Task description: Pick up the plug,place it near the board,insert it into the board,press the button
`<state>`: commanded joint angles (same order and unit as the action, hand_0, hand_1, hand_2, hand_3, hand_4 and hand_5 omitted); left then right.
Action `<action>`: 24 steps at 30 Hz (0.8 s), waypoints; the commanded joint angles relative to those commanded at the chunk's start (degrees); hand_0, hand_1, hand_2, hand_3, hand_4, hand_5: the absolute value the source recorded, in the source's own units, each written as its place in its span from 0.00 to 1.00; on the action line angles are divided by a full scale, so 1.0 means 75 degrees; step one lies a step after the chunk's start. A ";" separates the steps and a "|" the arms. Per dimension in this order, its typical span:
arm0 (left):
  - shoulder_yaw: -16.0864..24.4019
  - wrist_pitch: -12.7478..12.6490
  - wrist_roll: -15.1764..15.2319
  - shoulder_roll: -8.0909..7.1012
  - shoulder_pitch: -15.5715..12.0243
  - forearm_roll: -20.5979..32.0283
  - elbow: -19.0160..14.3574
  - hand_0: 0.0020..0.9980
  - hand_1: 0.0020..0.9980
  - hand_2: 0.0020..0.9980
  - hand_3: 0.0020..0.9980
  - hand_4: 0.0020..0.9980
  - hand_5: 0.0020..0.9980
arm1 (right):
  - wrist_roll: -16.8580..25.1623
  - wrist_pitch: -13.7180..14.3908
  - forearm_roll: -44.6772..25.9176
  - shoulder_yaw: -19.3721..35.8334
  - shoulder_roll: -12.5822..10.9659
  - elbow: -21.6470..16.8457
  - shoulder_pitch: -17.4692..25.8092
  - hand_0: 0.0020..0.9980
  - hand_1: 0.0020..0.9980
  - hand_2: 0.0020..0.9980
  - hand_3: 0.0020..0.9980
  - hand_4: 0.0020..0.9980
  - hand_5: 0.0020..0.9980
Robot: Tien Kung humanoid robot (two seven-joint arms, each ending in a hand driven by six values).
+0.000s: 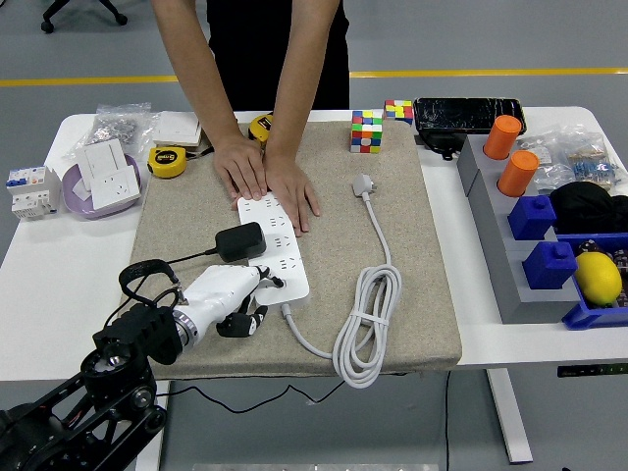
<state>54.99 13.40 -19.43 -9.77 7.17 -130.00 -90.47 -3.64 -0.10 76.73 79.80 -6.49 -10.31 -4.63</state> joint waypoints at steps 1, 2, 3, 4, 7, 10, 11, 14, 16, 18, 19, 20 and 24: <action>0.0004 -0.0001 0.0000 -0.0003 0.0002 0.0000 -0.0013 0.16 0.03 0.15 0.73 0.51 0.00 | 0.0001 0.0000 -0.0002 0.0000 0.0001 0.0000 0.0000 0.86 0.77 0.76 0.79 1.00 0.85; 0.0010 -0.0001 -0.0001 -0.0006 0.0003 0.0000 -0.0026 0.16 0.03 0.15 0.73 0.51 0.00 | 0.0001 0.0001 -0.0003 0.0002 0.0002 0.0000 0.0000 0.86 0.77 0.76 0.79 1.00 0.85; 0.0023 0.0015 -0.0012 -0.0008 0.0003 0.0000 -0.0056 0.16 0.03 0.15 0.73 0.51 0.00 | 0.0002 0.0000 -0.0006 -0.0003 0.0003 0.0000 0.0003 0.86 0.77 0.76 0.79 1.00 0.85; 0.0030 0.0024 -0.0018 -0.0009 0.0003 0.0000 -0.0072 0.16 0.03 0.15 0.72 0.50 0.00 | 0.0003 0.0000 -0.0007 -0.0005 0.0003 0.0000 0.0004 0.86 0.77 0.76 0.79 1.00 0.85; 0.0074 0.0044 -0.0030 -0.0008 -0.0010 0.0000 -0.0178 0.16 0.03 0.15 0.72 0.50 0.00 | 0.0001 0.0001 -0.0005 -0.0002 0.0005 0.0000 0.0011 0.86 0.77 0.76 0.79 1.00 0.85; 0.0156 0.0065 -0.0027 -0.0008 -0.0002 0.0000 -0.0322 0.16 0.03 0.15 0.70 0.48 0.00 | 0.0001 -0.0001 -0.0004 -0.0006 0.0005 0.0000 0.0018 0.86 0.77 0.76 0.79 1.00 0.85; 0.0187 0.0066 -0.0023 -0.0010 0.0005 0.0000 -0.0366 0.16 0.03 0.15 0.70 0.48 0.00 | 0.0002 -0.0001 -0.0005 -0.0007 0.0005 0.0000 0.0019 0.86 0.77 0.76 0.79 1.00 0.85; 0.0292 0.0076 -0.0009 -0.0011 0.0040 0.0000 -0.0472 0.16 0.03 0.15 0.70 0.48 0.00 | 0.0003 -0.0001 -0.0010 -0.0016 0.0005 0.0000 0.0018 0.86 0.77 0.76 0.79 1.00 0.85; 0.0433 0.0067 0.0022 -0.0004 0.0098 0.0062 -0.0569 0.16 0.04 0.17 0.65 0.48 0.00 | 0.0005 0.0001 -0.0025 -0.0024 0.0006 0.0000 0.0012 0.86 0.77 0.76 0.79 1.00 0.85; 0.0596 -0.0043 0.0112 0.0014 0.0180 0.0233 -0.0629 0.16 0.04 0.17 0.65 0.48 0.00 | 0.0003 0.0001 -0.0024 -0.0019 0.0007 0.0000 0.0008 0.86 0.77 0.76 0.79 1.00 0.85; 0.0659 -0.0128 0.0166 0.0025 0.0216 0.0300 -0.0634 0.16 0.04 0.17 0.65 0.48 0.00 | 0.0003 0.0001 -0.0027 -0.0022 0.0007 0.0000 0.0006 0.86 0.77 0.76 0.79 1.00 0.85; 0.0750 -0.0311 0.0272 0.0044 0.0274 0.0323 -0.0619 0.16 0.04 0.17 0.65 0.48 0.00 | -0.0002 0.0001 -0.0014 -0.0007 0.0008 0.0000 0.0003 0.86 0.77 0.76 0.79 1.00 0.85; 0.1047 -0.0874 0.0559 0.0114 0.0408 0.0291 -0.0519 0.25 0.26 0.39 0.63 0.66 0.05 | -0.0002 0.0000 -0.0022 -0.0011 0.0010 0.0000 -0.0004 0.86 0.77 0.76 0.79 1.00 0.85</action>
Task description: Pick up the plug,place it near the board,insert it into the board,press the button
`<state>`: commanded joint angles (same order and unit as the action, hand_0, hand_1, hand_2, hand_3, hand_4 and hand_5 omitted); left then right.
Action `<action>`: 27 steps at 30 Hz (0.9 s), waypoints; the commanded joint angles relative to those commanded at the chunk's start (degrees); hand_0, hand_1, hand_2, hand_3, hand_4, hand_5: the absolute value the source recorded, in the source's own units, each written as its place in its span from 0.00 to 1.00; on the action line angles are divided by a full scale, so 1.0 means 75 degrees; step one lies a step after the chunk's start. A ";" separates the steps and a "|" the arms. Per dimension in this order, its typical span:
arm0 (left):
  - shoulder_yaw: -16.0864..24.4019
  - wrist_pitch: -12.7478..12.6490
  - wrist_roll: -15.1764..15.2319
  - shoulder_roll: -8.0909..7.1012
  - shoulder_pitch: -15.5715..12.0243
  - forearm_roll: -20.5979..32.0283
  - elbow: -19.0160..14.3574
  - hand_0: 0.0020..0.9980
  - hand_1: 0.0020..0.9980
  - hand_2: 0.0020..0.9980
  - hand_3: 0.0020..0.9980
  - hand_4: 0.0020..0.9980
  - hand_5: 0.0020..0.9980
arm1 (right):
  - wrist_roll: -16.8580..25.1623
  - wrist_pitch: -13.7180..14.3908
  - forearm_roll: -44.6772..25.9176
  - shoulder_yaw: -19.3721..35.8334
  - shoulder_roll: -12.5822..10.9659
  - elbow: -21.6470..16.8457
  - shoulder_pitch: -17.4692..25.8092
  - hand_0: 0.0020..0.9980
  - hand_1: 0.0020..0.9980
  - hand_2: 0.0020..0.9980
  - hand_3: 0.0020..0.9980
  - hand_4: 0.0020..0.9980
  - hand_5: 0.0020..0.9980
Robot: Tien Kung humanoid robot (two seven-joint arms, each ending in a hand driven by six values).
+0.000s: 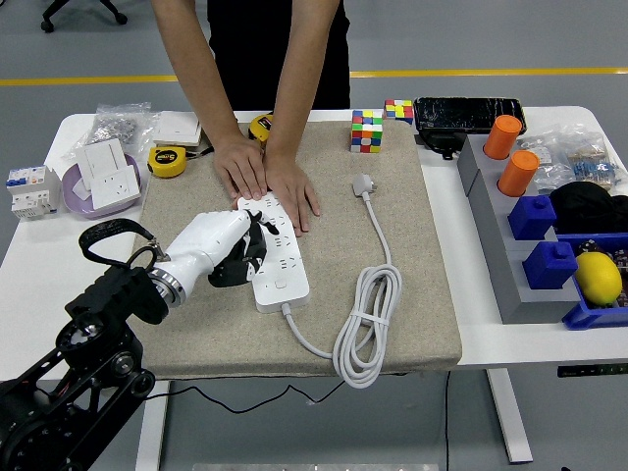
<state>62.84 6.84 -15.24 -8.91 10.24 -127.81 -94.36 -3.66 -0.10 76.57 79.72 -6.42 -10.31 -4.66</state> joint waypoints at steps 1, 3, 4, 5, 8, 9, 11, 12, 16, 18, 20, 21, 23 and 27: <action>0.0154 -0.0131 0.0075 0.0049 0.0063 0.0007 0.0085 0.25 0.26 0.39 0.63 0.66 0.05 | 0.0003 0.0003 -0.0011 -0.0003 0.0000 0.0000 0.0001 0.86 0.77 0.76 0.79 1.00 0.85; 0.0389 -0.0136 0.0107 0.0119 0.0163 0.0017 0.0238 0.25 0.26 0.39 0.63 0.66 0.05 | -0.0004 0.0002 0.0001 0.0008 0.0002 0.0000 -0.0001 0.86 0.77 0.76 0.79 1.00 0.85; 0.0488 -0.0100 0.0103 0.0145 0.0205 0.0068 0.0325 0.62 0.81 0.77 0.79 0.98 0.24 | -0.0001 0.0004 -0.0003 0.0010 0.0005 0.0000 0.0000 0.86 0.77 0.76 0.79 1.00 0.86; 0.0569 -0.0051 0.0086 0.0167 0.0237 0.0090 0.0402 0.62 0.81 0.77 0.79 0.98 0.24 | 0.0000 0.0003 -0.0007 0.0006 0.0008 0.0000 0.0001 0.86 0.77 0.76 0.79 1.00 0.86; 0.0793 0.0001 0.0055 0.0224 0.0312 0.0154 0.0646 0.62 0.81 0.77 0.79 0.98 0.24 | 0.0001 0.0005 -0.0014 0.0004 0.0016 0.0000 0.0002 0.86 0.77 0.76 0.79 1.00 0.86; 0.0864 -0.0018 0.0039 0.0253 0.0341 0.0252 0.0756 0.62 0.81 0.77 0.79 0.98 0.24 | 0.0000 0.0003 -0.0011 0.0005 0.0018 0.0000 0.0004 0.86 0.77 0.76 0.79 1.00 0.86; 0.0918 -0.0045 0.0049 0.0294 0.0379 0.0370 0.0886 0.92 1.00 0.98 0.93 1.00 0.51 | -0.0003 0.0002 -0.0005 0.0014 0.0020 0.0000 0.0009 0.86 0.77 0.76 0.79 1.00 0.86; 0.0926 -0.0044 0.0056 0.0311 0.0400 0.0434 0.0942 0.92 1.00 0.98 0.93 1.00 0.51 | -0.0008 0.0000 0.0008 0.0026 0.0020 0.0000 0.0011 0.86 0.77 0.76 0.79 1.00 0.86; 0.0903 -0.0109 0.0162 0.0402 0.0511 0.0746 0.1203 1.00 1.00 1.00 1.00 1.00 0.61 | -0.0011 -0.0001 0.0006 0.0019 0.0019 0.0000 0.0005 0.86 0.77 0.76 0.79 1.00 0.86; 0.0850 -0.0169 0.0251 0.0454 0.0570 0.1003 0.1360 1.00 1.00 1.00 1.00 1.00 0.61 | 0.0002 0.0003 -0.0031 -0.0020 0.0014 0.0000 -0.0009 0.86 0.77 0.76 0.79 1.00 0.86; 0.0789 -0.0151 0.0301 0.0484 0.0623 0.1177 0.1497 1.00 1.00 1.00 1.00 1.00 0.61 | 0.0003 0.0003 -0.0037 -0.0029 0.0015 0.0000 -0.0020 0.86 0.77 0.76 0.79 1.00 0.86; 0.0730 -0.0113 0.0337 0.0500 0.0669 0.1343 0.1633 1.00 1.00 1.00 1.00 1.00 0.61 | 0.0004 0.0004 -0.0044 -0.0035 0.0018 0.0000 -0.0027 0.86 0.77 0.76 0.79 1.00 0.86; 0.0640 -0.0024 0.0388 0.0522 0.0731 0.1552 0.1832 1.00 1.00 1.00 0.99 1.00 0.66 | 0.0006 0.0002 -0.0051 -0.0048 0.0018 0.0000 -0.0030 0.86 0.77 0.76 0.79 1.00 0.86; 0.0469 0.0121 0.0480 0.0578 0.0869 0.1847 0.2394 1.00 1.00 1.00 0.99 1.00 0.66 | -0.0007 -0.0003 -0.0018 -0.0044 0.0011 0.0000 -0.0028 0.86 0.77 0.76 0.79 1.00 0.86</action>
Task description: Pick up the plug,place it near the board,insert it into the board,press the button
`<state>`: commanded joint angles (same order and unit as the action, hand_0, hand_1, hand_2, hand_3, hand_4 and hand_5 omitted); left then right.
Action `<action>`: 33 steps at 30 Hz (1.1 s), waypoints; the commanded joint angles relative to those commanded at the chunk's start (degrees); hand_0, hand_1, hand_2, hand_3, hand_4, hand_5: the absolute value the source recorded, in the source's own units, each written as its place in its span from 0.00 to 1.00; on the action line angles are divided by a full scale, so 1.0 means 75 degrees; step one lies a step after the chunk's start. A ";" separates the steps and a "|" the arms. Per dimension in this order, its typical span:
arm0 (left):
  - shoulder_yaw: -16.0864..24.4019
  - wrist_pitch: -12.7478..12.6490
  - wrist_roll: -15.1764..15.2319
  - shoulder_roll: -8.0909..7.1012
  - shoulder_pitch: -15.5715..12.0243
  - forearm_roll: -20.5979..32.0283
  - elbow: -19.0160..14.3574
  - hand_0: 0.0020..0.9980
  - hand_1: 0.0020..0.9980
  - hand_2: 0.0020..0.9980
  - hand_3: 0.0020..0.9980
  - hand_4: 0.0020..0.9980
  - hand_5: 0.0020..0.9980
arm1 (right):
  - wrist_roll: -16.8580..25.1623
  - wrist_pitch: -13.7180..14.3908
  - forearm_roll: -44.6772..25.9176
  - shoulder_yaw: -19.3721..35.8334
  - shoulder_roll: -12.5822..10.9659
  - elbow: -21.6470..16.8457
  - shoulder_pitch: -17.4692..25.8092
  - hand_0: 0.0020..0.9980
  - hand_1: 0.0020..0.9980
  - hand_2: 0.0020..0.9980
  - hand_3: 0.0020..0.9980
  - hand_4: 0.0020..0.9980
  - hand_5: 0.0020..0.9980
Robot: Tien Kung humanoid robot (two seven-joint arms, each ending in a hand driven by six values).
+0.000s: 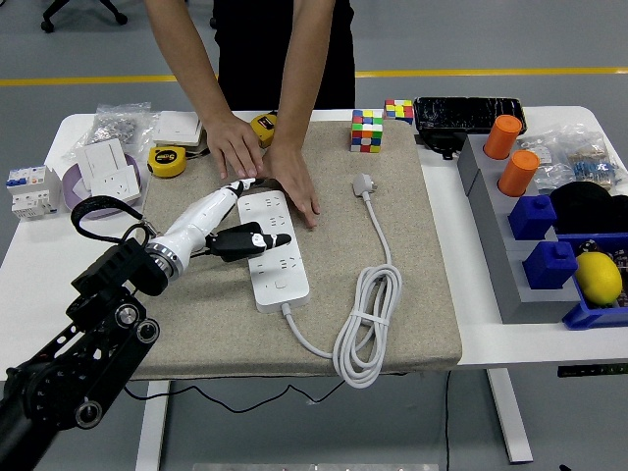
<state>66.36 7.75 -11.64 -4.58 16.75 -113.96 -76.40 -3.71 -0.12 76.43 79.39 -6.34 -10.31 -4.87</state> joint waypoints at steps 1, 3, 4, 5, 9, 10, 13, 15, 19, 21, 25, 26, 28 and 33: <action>-0.0011 0.0016 0.0010 0.0005 0.0012 0.0000 0.0069 1.00 1.00 0.99 0.95 1.00 0.66 | 0.0001 0.0000 -0.0001 -0.0003 -0.0001 0.0000 0.0000 0.86 0.77 0.76 0.79 1.00 0.86; -0.0045 -0.0005 0.0084 0.0029 0.0047 -0.0085 0.0317 1.00 1.00 0.99 0.95 1.00 0.66 | -0.0002 0.0000 0.0002 -0.0016 -0.0013 0.0000 0.0002 0.86 0.77 0.76 0.79 1.00 0.86; -0.0051 -0.0014 0.0100 0.0036 0.0055 -0.0102 0.0378 1.00 1.00 0.99 0.95 1.00 0.66 | -0.0004 0.0001 0.0007 -0.0012 -0.0016 0.0000 0.0003 0.86 0.77 0.76 0.79 1.00 0.86; -0.0059 -0.0039 0.0123 0.0043 0.0068 -0.0129 0.0459 1.00 1.00 0.99 0.95 1.00 0.66 | -0.0006 0.0000 0.0012 -0.0013 -0.0018 0.0000 0.0008 0.86 0.77 0.76 0.79 1.00 0.86; -0.0061 -0.0186 0.0204 0.0059 0.0113 -0.0387 0.0707 1.00 1.00 0.95 0.89 1.00 0.58 | -0.0014 -0.0006 0.0042 0.0002 -0.0017 0.0000 0.0029 0.86 0.77 0.76 0.79 1.00 0.86; -0.0055 -0.0237 0.0224 0.0060 0.0118 -0.0492 0.0765 1.00 1.00 0.95 0.89 1.00 0.58 | -0.0016 -0.0007 0.0044 -0.0001 -0.0015 0.0000 0.0032 0.86 0.77 0.76 0.79 1.00 0.86; -0.0039 -0.0348 0.0261 0.0061 0.0115 -0.0680 0.0826 1.00 0.99 0.89 0.83 1.00 0.50 | -0.0006 -0.0005 0.0016 -0.0038 -0.0019 0.0000 0.0027 0.86 0.77 0.76 0.79 1.00 0.86; -0.0034 -0.0397 0.0273 0.0061 0.0119 -0.0786 0.0854 1.00 0.99 0.89 0.83 1.00 0.50 | -0.0005 -0.0003 0.0009 -0.0044 -0.0019 0.0000 0.0019 0.86 0.77 0.76 0.79 1.00 0.86; -0.0037 -0.0495 0.0284 0.0056 0.0126 -0.1029 0.0886 0.96 0.93 0.81 0.77 1.00 0.41 | -0.0003 -0.0003 0.0001 -0.0056 -0.0025 0.0000 0.0014 0.86 0.77 0.76 0.79 1.00 0.86; -0.0039 -0.0568 0.0298 0.0056 0.0124 -0.1130 0.0891 0.96 0.93 0.81 0.77 1.00 0.41 | -0.0005 -0.0003 0.0006 -0.0050 -0.0029 0.0000 0.0017 0.86 0.77 0.76 0.79 1.00 0.86; -0.0029 -0.0699 0.0317 0.0050 0.0132 -0.1376 0.0909 0.82 0.70 0.60 0.61 1.00 0.34 | -0.0010 -0.0006 0.0021 -0.0032 -0.0030 0.0000 0.0026 0.86 0.77 0.76 0.79 1.00 0.86; -0.0028 -0.0736 0.0323 0.0047 0.0134 -0.1442 0.0915 0.82 0.70 0.60 0.61 1.00 0.34 | -0.0009 -0.0006 0.0021 -0.0029 -0.0028 0.0000 0.0026 0.86 0.77 0.76 0.79 1.00 0.86; -0.0033 -0.0826 0.0329 0.0043 0.0133 -0.1554 0.0926 0.82 0.70 0.60 0.61 1.00 0.34 | -0.0006 -0.0005 0.0017 -0.0023 -0.0025 0.0000 0.0027 0.86 0.77 0.76 0.79 1.00 0.86; -0.0030 -0.0990 0.0366 0.0049 0.0142 -0.1757 0.0962 0.68 0.52 0.44 0.49 0.93 0.28 | -0.0007 -0.0005 0.0028 0.0003 -0.0020 0.0000 0.0028 0.86 0.77 0.76 0.79 1.00 0.86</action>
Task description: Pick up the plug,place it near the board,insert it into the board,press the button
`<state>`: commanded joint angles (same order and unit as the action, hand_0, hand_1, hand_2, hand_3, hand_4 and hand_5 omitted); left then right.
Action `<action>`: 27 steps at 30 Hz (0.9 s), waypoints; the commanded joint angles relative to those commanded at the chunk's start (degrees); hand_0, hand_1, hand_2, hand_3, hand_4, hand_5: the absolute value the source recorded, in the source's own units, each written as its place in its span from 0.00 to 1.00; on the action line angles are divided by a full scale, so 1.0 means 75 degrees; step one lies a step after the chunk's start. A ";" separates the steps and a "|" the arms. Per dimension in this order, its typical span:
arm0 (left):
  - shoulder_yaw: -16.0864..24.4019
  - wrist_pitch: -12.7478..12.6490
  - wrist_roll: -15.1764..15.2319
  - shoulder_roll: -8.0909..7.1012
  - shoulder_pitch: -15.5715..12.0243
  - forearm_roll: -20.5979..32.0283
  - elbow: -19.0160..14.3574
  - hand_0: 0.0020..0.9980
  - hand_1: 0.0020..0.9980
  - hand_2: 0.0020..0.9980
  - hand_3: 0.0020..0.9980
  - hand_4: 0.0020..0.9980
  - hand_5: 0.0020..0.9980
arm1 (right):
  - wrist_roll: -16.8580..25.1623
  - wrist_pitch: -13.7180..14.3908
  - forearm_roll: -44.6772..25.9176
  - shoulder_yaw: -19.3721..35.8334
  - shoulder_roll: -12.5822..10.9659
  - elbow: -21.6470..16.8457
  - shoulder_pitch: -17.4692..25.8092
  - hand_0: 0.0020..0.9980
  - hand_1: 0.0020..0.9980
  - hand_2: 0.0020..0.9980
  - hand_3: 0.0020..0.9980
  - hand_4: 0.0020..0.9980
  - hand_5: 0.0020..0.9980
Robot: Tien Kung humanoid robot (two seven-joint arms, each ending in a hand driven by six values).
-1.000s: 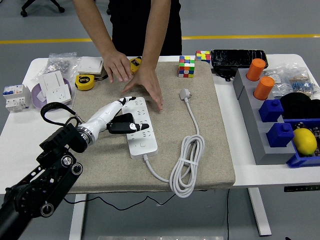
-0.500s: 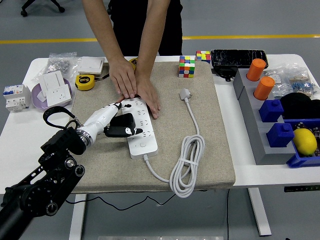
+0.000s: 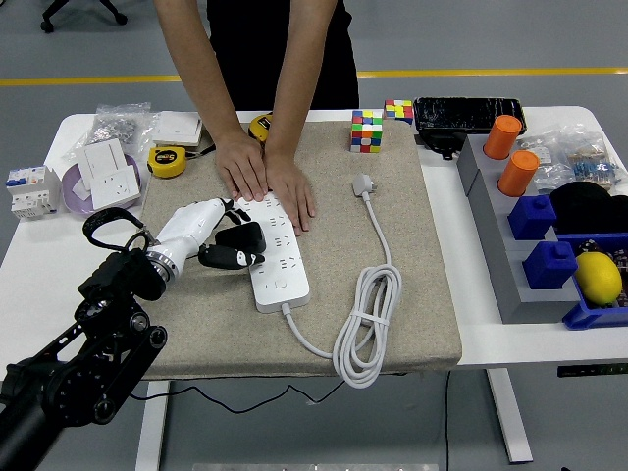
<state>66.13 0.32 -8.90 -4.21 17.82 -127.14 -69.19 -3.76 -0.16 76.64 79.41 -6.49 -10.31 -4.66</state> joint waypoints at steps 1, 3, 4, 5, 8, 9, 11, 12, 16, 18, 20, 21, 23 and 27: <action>0.0005 -0.0034 0.0011 0.0003 0.0006 -0.0073 0.0011 0.68 0.52 0.44 0.49 0.93 0.28 | 0.0001 0.0000 -0.0001 0.0000 -0.0002 0.0000 -0.0004 0.86 0.77 0.76 0.79 1.00 0.86; -0.0002 -0.0099 0.0033 0.0002 0.0012 -0.0163 0.0026 0.68 0.52 0.44 0.49 0.93 0.28 | 0.0003 0.0001 0.0000 0.0006 -0.0004 0.0000 -0.0012 0.86 0.77 0.76 0.79 1.00 0.86; -0.0008 -0.0124 0.0042 0.0000 0.0014 -0.0186 0.0032 0.68 0.52 0.44 0.49 0.93 0.28 | 0.0002 0.0001 0.0002 0.0011 -0.0004 0.0000 -0.0015 0.86 0.77 0.76 0.79 1.00 0.86; -0.0009 -0.0139 0.0050 0.0000 0.0015 -0.0258 0.0040 0.62 0.43 0.40 0.47 0.81 0.22 | 0.0005 0.0002 -0.0003 0.0008 -0.0005 0.0000 -0.0020 0.86 0.77 0.76 0.79 1.00 0.86; -0.0007 -0.0186 0.0074 0.0001 0.0013 -0.0364 0.0043 0.62 0.43 0.40 0.47 0.81 0.22 | 0.0010 0.0004 -0.0009 0.0011 -0.0005 0.0000 -0.0025 0.86 0.77 0.76 0.79 1.00 0.86; -0.0006 -0.0191 0.0076 0.0002 0.0012 -0.0377 0.0042 0.62 0.43 0.40 0.47 0.81 0.22 | 0.0010 0.0004 -0.0008 0.0013 -0.0005 0.0000 -0.0025 0.86 0.77 0.76 0.79 1.00 0.86; -0.0016 -0.0204 0.0098 -0.0001 0.0018 -0.0381 0.0039 0.56 0.38 0.38 0.46 0.67 0.15 | 0.0007 0.0003 0.0000 0.0025 -0.0004 0.0000 -0.0023 0.86 0.77 0.76 0.79 1.00 0.86; -0.0020 -0.0192 0.0098 -0.0003 0.0019 -0.0381 0.0038 0.56 0.38 0.38 0.46 0.67 0.15 | 0.0006 0.0003 0.0004 0.0029 -0.0003 0.0000 -0.0021 0.86 0.77 0.76 0.79 1.00 0.86; -0.0023 -0.0146 0.0088 -0.0006 0.0016 -0.0381 0.0051 0.56 0.38 0.38 0.46 0.67 0.15 | 0.0009 0.0003 0.0005 0.0032 -0.0003 0.0000 -0.0017 0.86 0.77 0.76 0.79 1.00 0.86; -0.0018 -0.0127 0.0102 -0.0008 0.0005 -0.0381 0.0038 0.55 0.36 0.38 0.46 0.63 0.13 | 0.0010 0.0002 0.0004 0.0034 -0.0001 0.0000 -0.0017 0.86 0.77 0.76 0.79 1.00 0.86; 0.0014 -0.0128 0.0131 -0.0010 -0.0006 -0.0381 -0.0002 0.55 0.36 0.38 0.46 0.63 0.13 | 0.0012 0.0003 -0.0002 0.0033 0.0000 0.0000 -0.0014 0.86 0.77 0.76 0.79 1.00 0.86; 0.0028 -0.0128 0.0141 -0.0011 -0.0009 -0.0381 -0.0019 0.55 0.36 0.38 0.46 0.63 0.13 | 0.0012 0.0003 -0.0003 0.0033 0.0001 0.0000 -0.0013 0.86 0.77 0.76 0.79 1.00 0.86; 0.0073 -0.0109 0.0158 -0.0023 -0.0011 -0.0381 -0.0081 0.55 0.36 0.37 0.44 0.61 0.11 | 0.0009 0.0002 0.0008 0.0045 0.0002 0.0000 -0.0011 0.86 0.77 0.76 0.79 1.00 0.86; 0.0182 -0.0061 0.0193 -0.0070 -0.0010 -0.0381 -0.0256 0.55 0.36 0.37 0.44 0.61 0.11 | 0.0007 0.0002 0.0009 0.0051 0.0001 0.0000 -0.0019 0.86 0.77 0.76 0.79 1.00 0.86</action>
<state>67.50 -0.13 -7.45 -4.74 17.75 -130.00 -71.11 -3.71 -0.14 76.71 79.79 -6.48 -10.31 -4.80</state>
